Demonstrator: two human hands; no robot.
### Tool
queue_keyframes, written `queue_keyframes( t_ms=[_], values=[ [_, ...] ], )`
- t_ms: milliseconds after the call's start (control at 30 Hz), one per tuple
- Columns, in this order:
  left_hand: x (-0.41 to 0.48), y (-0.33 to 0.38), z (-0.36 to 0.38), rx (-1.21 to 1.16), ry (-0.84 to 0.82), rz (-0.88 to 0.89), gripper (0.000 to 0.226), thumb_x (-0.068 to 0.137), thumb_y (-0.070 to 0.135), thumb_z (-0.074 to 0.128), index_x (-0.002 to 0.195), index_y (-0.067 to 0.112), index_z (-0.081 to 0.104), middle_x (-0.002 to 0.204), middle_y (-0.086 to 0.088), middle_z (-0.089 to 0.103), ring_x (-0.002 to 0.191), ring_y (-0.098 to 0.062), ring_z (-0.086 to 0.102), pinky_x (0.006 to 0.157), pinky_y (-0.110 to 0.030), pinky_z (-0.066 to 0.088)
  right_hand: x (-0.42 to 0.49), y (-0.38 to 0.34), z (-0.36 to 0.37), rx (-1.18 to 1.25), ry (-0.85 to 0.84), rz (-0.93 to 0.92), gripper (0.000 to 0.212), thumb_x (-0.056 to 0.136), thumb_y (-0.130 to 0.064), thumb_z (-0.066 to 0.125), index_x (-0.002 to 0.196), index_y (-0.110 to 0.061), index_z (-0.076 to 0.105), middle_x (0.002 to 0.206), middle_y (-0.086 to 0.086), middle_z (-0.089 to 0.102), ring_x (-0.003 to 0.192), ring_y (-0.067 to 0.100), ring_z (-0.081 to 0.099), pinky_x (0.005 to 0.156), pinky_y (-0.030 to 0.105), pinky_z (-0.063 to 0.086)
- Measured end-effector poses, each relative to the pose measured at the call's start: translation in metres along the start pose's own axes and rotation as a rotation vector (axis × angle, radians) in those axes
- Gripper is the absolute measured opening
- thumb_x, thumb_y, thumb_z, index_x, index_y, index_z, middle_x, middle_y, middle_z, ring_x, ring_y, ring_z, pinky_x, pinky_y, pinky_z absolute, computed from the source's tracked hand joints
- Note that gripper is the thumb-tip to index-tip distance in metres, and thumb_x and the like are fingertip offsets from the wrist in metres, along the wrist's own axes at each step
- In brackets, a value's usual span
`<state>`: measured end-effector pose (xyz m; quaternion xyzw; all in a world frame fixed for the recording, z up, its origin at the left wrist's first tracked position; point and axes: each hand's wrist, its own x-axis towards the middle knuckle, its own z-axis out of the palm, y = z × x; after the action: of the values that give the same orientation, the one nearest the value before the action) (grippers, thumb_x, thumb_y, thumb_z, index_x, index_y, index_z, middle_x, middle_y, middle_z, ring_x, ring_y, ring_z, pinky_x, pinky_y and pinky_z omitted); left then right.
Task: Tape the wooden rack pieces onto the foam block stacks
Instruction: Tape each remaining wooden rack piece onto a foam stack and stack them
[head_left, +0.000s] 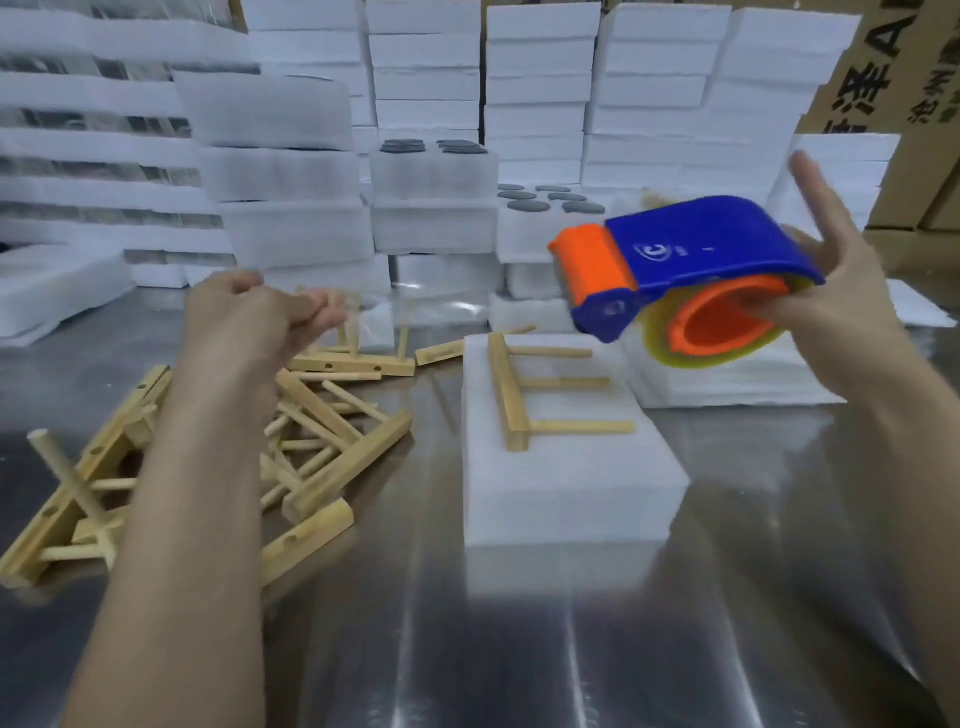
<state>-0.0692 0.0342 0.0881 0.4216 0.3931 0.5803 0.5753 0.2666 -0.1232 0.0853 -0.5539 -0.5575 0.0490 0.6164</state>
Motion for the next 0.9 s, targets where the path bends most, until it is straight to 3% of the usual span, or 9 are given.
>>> queue_keyframes(
  t_ms=[133, 267, 400, 467, 533, 667, 733, 800, 900],
  values=[
    [0.009, -0.013, 0.003, 0.215, 0.001, 0.043, 0.037, 0.082, -0.003, 0.061, 0.112, 0.011, 0.043, 0.077, -0.007, 0.067, 0.046, -0.006, 0.064, 0.054, -0.017, 0.052, -0.006, 0.017, -0.007, -0.077, 0.158, -0.033, 0.085, 0.07, 0.021, 0.061, 0.129, -0.039, 0.055, 0.101, -0.016, 0.071, 0.095, 0.008, 0.067, 0.083, 0.024, 0.055],
    [0.01, -0.024, 0.01, 0.321, -0.043, 0.047, 0.024, 0.084, 0.003, 0.059, 0.1, 0.016, 0.048, 0.07, -0.004, 0.068, 0.044, -0.008, 0.058, 0.051, -0.018, 0.046, -0.015, 0.023, -0.009, -0.07, 0.236, -0.025, 0.073, 0.073, 0.017, 0.06, 0.121, -0.038, 0.06, 0.103, -0.017, 0.071, 0.099, 0.009, 0.066, 0.085, 0.028, 0.055],
    [0.008, -0.038, 0.016, 0.51, -0.117, 0.063, 0.04, 0.084, 0.001, 0.066, 0.116, 0.017, 0.05, 0.086, -0.006, 0.066, 0.063, -0.013, 0.055, 0.072, -0.03, 0.05, -0.019, 0.025, -0.014, -0.085, 0.282, -0.012, 0.068, 0.075, 0.014, 0.062, 0.117, -0.039, 0.061, 0.103, -0.018, 0.07, 0.103, 0.01, 0.066, 0.087, 0.031, 0.055],
    [0.008, -0.041, 0.017, 0.601, -0.118, 0.089, 0.041, 0.082, 0.006, 0.071, 0.113, 0.022, 0.05, 0.11, -0.009, 0.064, 0.086, -0.019, 0.06, 0.09, -0.036, 0.051, -0.02, 0.027, -0.014, -0.097, 0.282, -0.005, 0.068, 0.076, 0.016, 0.061, 0.116, -0.039, 0.06, 0.102, -0.019, 0.07, 0.103, 0.01, 0.066, 0.087, 0.029, 0.055],
    [0.008, -0.041, 0.018, 0.667, -0.124, 0.097, 0.039, 0.082, 0.008, 0.07, 0.11, 0.025, 0.049, 0.122, -0.01, 0.061, 0.102, -0.024, 0.06, 0.097, -0.04, 0.048, -0.021, 0.027, -0.015, -0.113, 0.268, -0.002, 0.066, 0.077, 0.017, 0.061, 0.118, -0.035, 0.06, 0.103, -0.017, 0.069, 0.103, 0.009, 0.065, 0.086, 0.024, 0.054],
    [0.009, -0.046, 0.018, 0.762, -0.143, 0.113, 0.041, 0.083, 0.007, 0.067, 0.12, 0.016, 0.051, 0.094, -0.005, 0.066, 0.088, -0.026, 0.057, 0.093, -0.042, 0.049, -0.022, 0.03, -0.015, -0.149, 0.247, 0.001, 0.061, 0.078, 0.018, 0.059, 0.124, -0.024, 0.059, 0.108, -0.007, 0.067, 0.099, 0.004, 0.065, 0.083, 0.017, 0.052],
    [0.01, -0.051, 0.02, 0.807, -0.139, 0.141, 0.044, 0.085, 0.007, 0.065, 0.126, 0.015, 0.052, 0.081, 0.002, 0.063, 0.082, -0.021, 0.058, 0.081, -0.036, 0.049, -0.022, 0.031, -0.016, -0.167, 0.245, 0.006, 0.06, 0.078, 0.018, 0.059, 0.126, -0.018, 0.058, 0.11, 0.001, 0.067, 0.098, 0.002, 0.065, 0.082, 0.016, 0.052],
    [0.007, -0.057, 0.022, 0.855, -0.161, 0.166, 0.039, 0.089, 0.009, 0.06, 0.126, 0.014, 0.052, 0.089, 0.0, 0.064, 0.077, -0.014, 0.055, 0.067, -0.03, 0.043, -0.023, 0.03, -0.017, -0.174, 0.25, 0.014, 0.058, 0.079, 0.017, 0.06, 0.127, -0.016, 0.058, 0.111, 0.003, 0.066, 0.098, 0.001, 0.065, 0.082, 0.015, 0.052],
    [0.001, -0.069, 0.026, 0.992, -0.196, 0.227, 0.031, 0.094, 0.01, 0.05, 0.124, 0.012, 0.051, 0.114, -0.011, 0.064, 0.097, -0.026, 0.059, 0.074, -0.034, 0.047, -0.024, 0.03, -0.021, -0.167, 0.26, 0.035, 0.057, 0.079, 0.014, 0.065, 0.126, -0.018, 0.059, 0.11, -0.001, 0.066, 0.099, 0.001, 0.065, 0.081, 0.015, 0.052]
  ],
)
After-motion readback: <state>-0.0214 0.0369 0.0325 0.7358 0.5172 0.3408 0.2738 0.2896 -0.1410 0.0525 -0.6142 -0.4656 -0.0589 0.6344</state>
